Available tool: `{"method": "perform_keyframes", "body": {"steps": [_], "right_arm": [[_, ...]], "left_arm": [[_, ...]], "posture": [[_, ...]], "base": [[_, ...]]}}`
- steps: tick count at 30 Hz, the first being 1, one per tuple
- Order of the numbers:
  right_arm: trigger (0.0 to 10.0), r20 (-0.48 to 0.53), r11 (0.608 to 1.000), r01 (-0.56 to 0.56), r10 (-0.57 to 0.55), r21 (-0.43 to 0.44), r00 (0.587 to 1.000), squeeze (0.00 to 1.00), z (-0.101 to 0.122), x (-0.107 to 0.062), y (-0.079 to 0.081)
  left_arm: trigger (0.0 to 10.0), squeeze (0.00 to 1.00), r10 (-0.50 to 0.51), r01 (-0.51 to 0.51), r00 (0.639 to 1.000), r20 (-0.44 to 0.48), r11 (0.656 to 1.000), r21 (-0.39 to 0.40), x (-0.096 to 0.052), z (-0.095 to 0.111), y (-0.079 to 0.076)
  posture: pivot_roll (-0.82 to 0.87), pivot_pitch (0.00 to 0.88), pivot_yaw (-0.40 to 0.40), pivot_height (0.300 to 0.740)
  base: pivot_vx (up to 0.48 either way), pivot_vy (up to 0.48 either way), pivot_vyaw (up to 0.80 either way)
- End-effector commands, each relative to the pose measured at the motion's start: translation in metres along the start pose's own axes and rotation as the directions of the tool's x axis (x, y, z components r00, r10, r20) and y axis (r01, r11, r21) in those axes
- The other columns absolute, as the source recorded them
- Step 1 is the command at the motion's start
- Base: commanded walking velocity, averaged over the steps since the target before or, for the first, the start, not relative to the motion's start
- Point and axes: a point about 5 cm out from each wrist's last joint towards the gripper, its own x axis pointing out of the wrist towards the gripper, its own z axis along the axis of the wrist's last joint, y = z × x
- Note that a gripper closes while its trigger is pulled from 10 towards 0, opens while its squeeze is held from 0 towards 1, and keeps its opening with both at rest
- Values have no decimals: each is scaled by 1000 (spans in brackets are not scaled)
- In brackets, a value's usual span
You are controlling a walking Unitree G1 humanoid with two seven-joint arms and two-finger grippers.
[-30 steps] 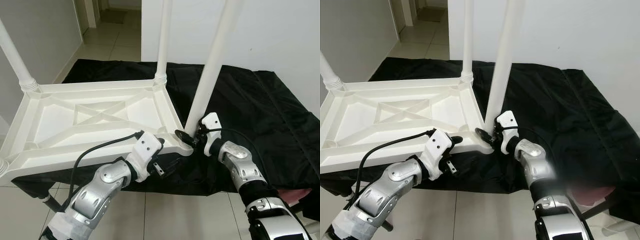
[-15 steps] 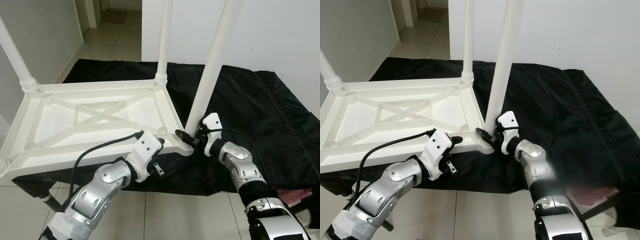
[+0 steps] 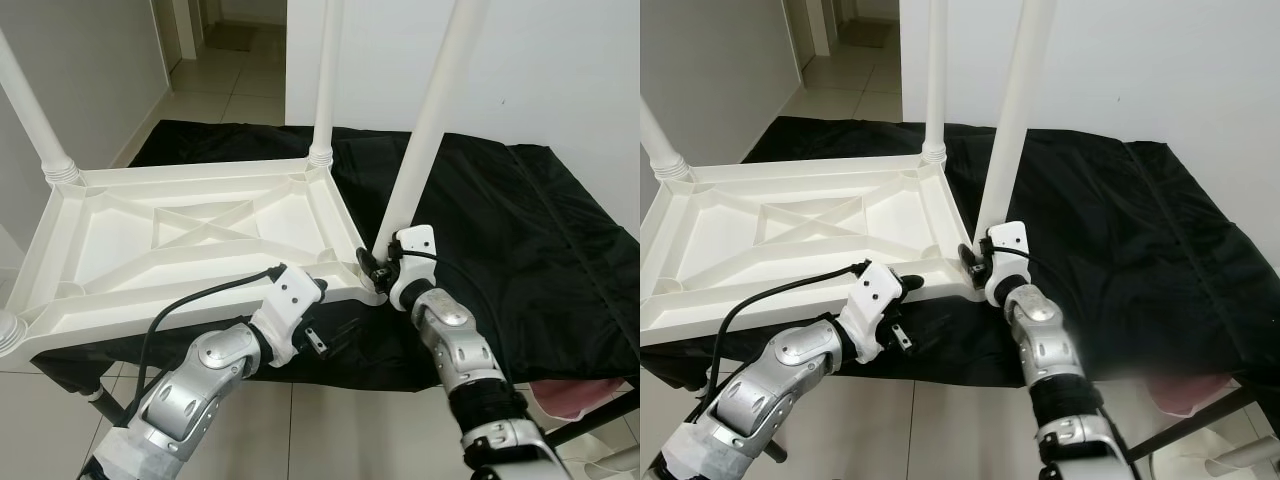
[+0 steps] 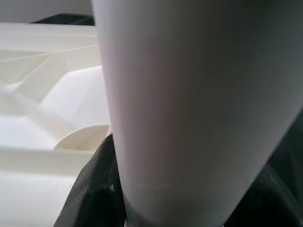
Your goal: Building children table
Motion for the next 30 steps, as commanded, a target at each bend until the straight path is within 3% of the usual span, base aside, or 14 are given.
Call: {"method": "perform_keyframes", "body": {"steps": [1, 3, 5, 8, 17, 18, 19, 20, 24, 28, 29, 30], "right_arm": [[10000, -67, 991, 130, -128, 27, 990, 0, -14, -8, -2], [10000, -67, 991, 130, -128, 27, 990, 0, -14, -8, -2], [10000, -60, 974, 217, -213, 72, 975, 0, -13, -13, 9], [10000, -62, 964, 242, -237, 108, 970, 0, -12, -16, 19], [10000, -54, 971, 211, -206, 109, 977, 0, -6, -15, 18], [10000, -55, 972, 207, -202, 113, 978, 318, -5, -15, 19], [10000, -55, 972, 207, -202, 113, 978, 318, -5, -15, 19], [10000, -48, 973, 189, -184, 129, 982, 1000, -3, -15, 20], [10000, 10, 985, 108, -110, 133, 994, 1000, 5, -13, 16], [10000, 21, 987, 104, -107, 119, 994, 1000, 6, -13, 12], [10000, 34, 991, 84, -88, 105, 996, 314, 7, -13, 8], [10000, 34, 991, 84, -88, 105, 996, 314, 7, -13, 8]], "left_arm": [[10000, 0, -77, 77, 997, -8, 997, 5, -1, -1, -5], [10000, 0, -77, 77, 997, -8, 997, 5, -1, -1, -5], [10000, 0, -74, 74, 997, -10, 997, 2, -2, -1, -5], [10000, 0, -72, 72, 997, -10, 997, -1, -2, -2, -5], [10000, 0, -65, 65, 998, -10, 998, 3, -2, -1, -3], [10000, 0, -61, 61, 998, -9, 998, 4, -2, 0, -2], [10000, 0, -61, 61, 998, -9, 998, 4, -2, 0, -2], [10000, 0, -57, 57, 998, -7, 998, 5, -2, 0, -1], [10000, 0, -35, 35, 999, 4, 999, 13, -2, 1, 1], [10000, 0, -24, 24, 1000, 10, 1000, 16, -1, 1, 1], [10000, 0, -8, 8, 1000, 15, 1000, 22, -1, 1, 3], [10000, 0, -8, 8, 1000, 15, 1000, 22, -1, 1, 3]], "posture": [[29, 22, -46, 740], [29, 22, -46, 740], [32, 27, -45, 740], [32, 27, -45, 740], [32, 39, -41, 740], [32, 39, -41, 740], [32, 39, -41, 740], [32, 39, -42, 740], [28, 38, -46, 740], [29, 36, -48, 740], [28, 36, -50, 740], [28, 36, -50, 740]], "base": [[0, 0, 0], [0, 0, 0], [0, 0, 0], [0, 0, 0], [0, 0, 0], [0, 0, 0], [0, 0, 0], [0, 0, 0], [0, 0, 0], [0, 0, 0], [0, 0, 0], [0, 0, 0]]}}
